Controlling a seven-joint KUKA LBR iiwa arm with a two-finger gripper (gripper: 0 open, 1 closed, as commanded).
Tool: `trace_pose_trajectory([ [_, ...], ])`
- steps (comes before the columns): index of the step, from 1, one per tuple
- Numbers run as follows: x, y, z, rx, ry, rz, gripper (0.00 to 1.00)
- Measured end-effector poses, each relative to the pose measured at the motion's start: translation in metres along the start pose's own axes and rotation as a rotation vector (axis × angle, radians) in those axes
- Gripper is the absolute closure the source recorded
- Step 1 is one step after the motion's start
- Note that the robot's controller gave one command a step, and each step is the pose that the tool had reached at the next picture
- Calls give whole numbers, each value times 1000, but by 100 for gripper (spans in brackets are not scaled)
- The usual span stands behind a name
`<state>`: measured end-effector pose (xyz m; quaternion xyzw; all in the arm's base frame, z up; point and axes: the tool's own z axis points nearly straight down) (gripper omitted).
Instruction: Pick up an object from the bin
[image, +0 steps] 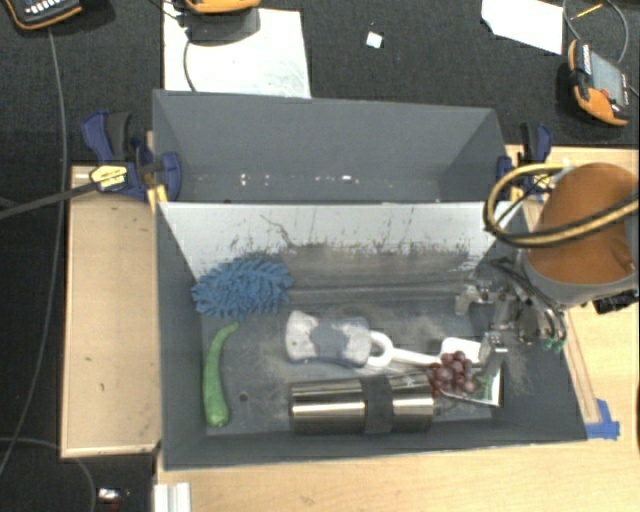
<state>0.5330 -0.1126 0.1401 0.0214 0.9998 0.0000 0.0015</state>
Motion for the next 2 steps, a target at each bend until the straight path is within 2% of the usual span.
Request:
trace_pose_trajectory([
  [1,-20,51,-43,-2,-17,12,0],
  [2,16,38,58,1,13,28,0],
])
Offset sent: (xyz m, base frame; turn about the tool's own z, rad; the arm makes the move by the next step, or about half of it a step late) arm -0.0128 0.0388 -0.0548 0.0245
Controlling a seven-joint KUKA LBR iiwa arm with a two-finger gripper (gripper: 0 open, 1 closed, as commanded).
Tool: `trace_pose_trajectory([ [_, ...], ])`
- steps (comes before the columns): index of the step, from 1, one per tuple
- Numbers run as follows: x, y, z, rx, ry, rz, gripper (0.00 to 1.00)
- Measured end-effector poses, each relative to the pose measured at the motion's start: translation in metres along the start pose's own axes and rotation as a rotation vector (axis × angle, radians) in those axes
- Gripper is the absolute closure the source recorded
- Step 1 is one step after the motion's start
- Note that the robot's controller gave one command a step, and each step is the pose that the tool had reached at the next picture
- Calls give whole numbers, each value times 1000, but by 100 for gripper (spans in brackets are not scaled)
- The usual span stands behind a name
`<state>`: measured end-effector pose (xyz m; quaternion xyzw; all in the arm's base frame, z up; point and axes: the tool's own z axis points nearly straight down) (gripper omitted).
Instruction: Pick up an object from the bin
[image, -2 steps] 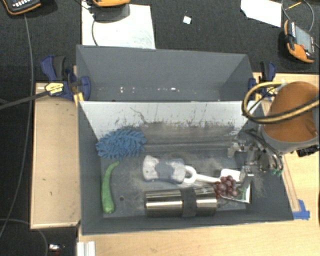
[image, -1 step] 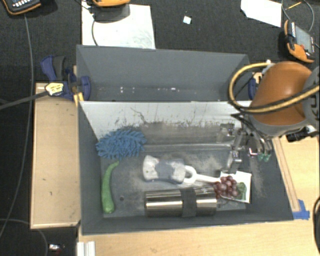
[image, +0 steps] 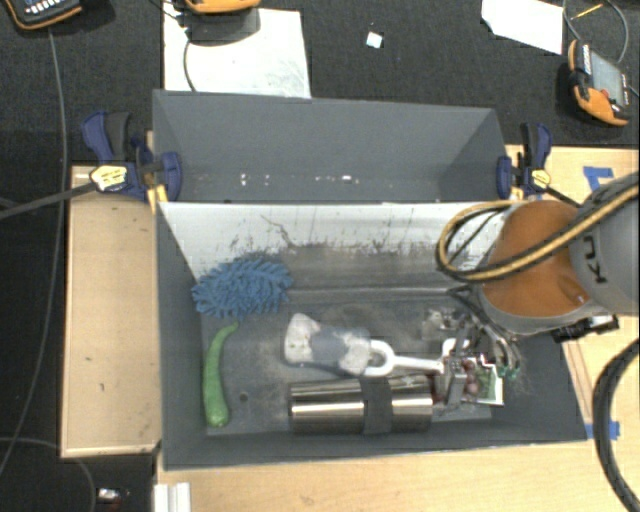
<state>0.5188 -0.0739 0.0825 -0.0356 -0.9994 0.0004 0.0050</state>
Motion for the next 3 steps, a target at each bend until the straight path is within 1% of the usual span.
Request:
trace_pose_trajectory([
  [1,-25,22,-8,-4,-37,80,100],
  [3,-25,22,-8,-4,-37,77,100],
])
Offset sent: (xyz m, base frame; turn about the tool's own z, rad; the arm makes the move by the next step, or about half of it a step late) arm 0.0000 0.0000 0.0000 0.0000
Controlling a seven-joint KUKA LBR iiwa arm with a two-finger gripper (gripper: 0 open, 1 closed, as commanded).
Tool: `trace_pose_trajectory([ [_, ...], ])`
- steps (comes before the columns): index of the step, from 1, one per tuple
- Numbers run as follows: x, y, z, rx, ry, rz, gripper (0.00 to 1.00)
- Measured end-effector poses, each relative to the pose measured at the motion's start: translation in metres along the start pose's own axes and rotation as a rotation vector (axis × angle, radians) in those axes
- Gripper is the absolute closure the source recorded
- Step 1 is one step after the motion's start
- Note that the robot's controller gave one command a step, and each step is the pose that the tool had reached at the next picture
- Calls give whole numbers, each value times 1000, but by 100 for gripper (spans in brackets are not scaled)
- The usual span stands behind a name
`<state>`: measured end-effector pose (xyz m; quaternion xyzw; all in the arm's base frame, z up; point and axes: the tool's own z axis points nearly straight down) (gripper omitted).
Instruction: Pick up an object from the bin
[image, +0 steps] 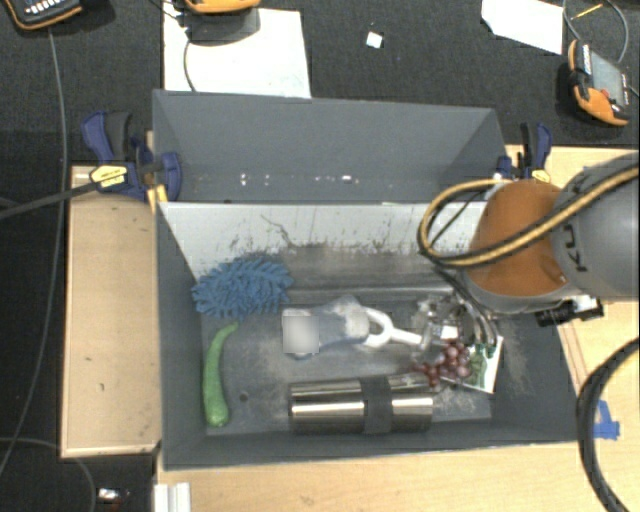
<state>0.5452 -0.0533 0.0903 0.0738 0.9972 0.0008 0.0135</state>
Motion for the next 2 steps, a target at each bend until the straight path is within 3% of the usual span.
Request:
trace_pose_trajectory([
  [1,13,37,20,-1,-1,-97,100],
  [2,13,37,20,0,-1,-97,100],
])
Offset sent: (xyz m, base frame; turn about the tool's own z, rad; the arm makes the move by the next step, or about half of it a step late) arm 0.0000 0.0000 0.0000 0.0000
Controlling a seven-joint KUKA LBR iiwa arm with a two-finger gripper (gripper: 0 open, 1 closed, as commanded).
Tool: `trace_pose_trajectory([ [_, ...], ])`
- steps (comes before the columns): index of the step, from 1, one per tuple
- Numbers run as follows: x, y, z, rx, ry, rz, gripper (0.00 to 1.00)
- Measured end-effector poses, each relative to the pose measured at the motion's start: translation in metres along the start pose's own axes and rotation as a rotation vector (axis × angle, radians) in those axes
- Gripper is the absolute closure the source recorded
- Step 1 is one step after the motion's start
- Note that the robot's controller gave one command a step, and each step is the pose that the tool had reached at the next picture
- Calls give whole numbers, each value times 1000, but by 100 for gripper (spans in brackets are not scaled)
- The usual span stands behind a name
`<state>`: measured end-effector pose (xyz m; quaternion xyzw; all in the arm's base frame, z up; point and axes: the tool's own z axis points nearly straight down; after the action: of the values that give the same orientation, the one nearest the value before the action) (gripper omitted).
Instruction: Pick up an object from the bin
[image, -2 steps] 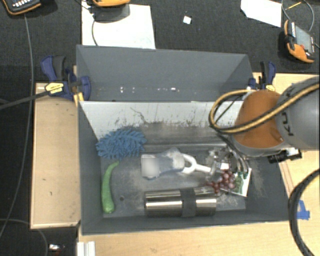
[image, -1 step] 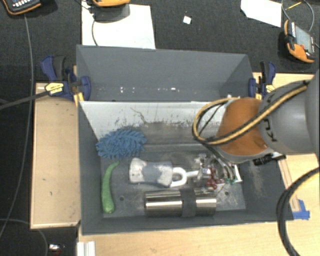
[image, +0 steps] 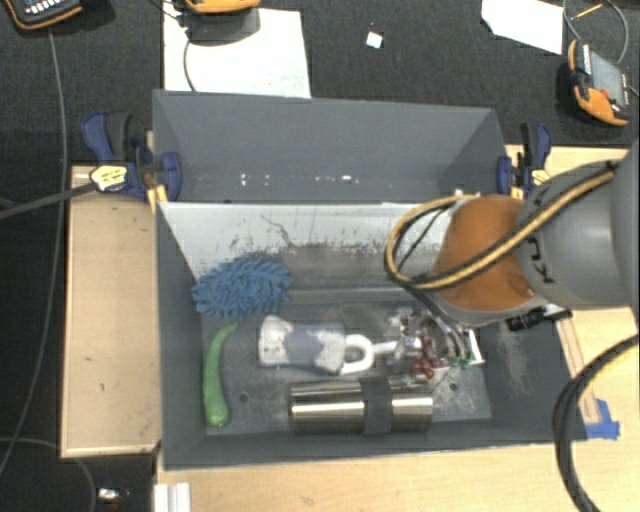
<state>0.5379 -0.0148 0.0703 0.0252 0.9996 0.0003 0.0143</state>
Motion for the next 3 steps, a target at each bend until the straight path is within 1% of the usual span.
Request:
trace_pose_trajectory([
  [1,3,13,-9,0,-1,8,100],
  [2,4,11,-23,0,1,-1,100],
  [3,-53,41,-18,-1,-1,-96,100],
])
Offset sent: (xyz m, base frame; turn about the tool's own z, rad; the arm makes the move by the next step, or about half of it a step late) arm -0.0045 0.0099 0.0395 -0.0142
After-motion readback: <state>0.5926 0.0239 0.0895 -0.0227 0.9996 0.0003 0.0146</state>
